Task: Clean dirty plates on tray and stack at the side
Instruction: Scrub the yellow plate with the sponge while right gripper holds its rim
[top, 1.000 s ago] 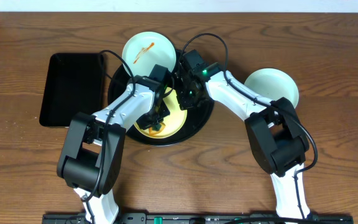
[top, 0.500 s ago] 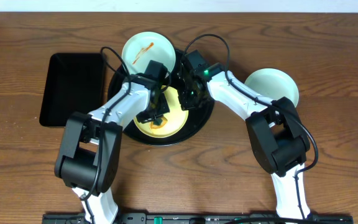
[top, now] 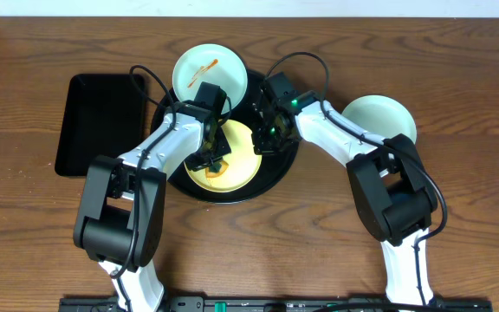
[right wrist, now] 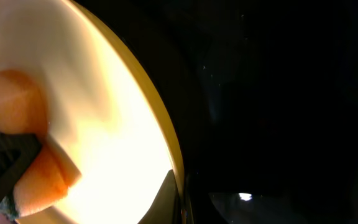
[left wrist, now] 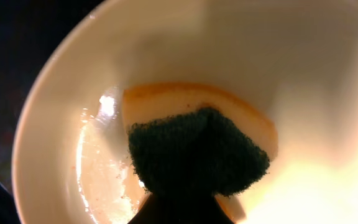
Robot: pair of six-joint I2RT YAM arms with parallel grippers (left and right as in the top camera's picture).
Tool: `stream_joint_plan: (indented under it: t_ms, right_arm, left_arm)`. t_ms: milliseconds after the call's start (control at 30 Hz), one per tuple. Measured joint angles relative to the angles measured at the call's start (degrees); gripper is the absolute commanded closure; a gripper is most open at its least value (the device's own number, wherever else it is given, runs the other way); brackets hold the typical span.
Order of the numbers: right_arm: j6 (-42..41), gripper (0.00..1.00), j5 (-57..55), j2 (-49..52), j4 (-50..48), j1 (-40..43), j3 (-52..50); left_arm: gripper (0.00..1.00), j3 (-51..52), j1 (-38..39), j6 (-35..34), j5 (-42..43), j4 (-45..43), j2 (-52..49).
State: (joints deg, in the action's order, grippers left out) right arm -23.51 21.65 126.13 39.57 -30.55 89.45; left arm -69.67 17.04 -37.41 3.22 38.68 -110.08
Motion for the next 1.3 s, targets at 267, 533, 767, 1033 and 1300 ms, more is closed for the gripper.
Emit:
stream_joint_plan:
  t_ms: [267, 533, 767, 1033, 1300]
  right_arm:
    - [-1.49, 0.99, 1.07, -0.24, -0.24, 0.22, -0.7]
    - [-1.57, 0.99, 1.95, -0.24, -0.26, 0.48, -0.92]
    - [-1.51, 0.99, 2.16, -0.39, 0.22, 1.18, -1.09]
    - [-1.49, 0.99, 2.16, -0.39, 0.17, 1.18, -1.11]
    - [-1.6, 0.99, 2.14, -0.39, 0.15, 1.18, -1.11]
  left_arm:
    - [0.93, 0.0, -1.51, -3.28, -2.25, -0.2, 0.0]
    - [0.93, 0.0, -3.91, -8.22, -0.72, 0.52, 0.0]
    - [0.92, -0.07, -4.0, -9.33, 7.28, 10.1, 0.0]
    - [0.93, -0.04, -3.8, -7.04, 10.62, 14.51, -0.02]
    - [0.93, 0.5, -3.8, -2.58, 10.95, -0.66, -0.02]
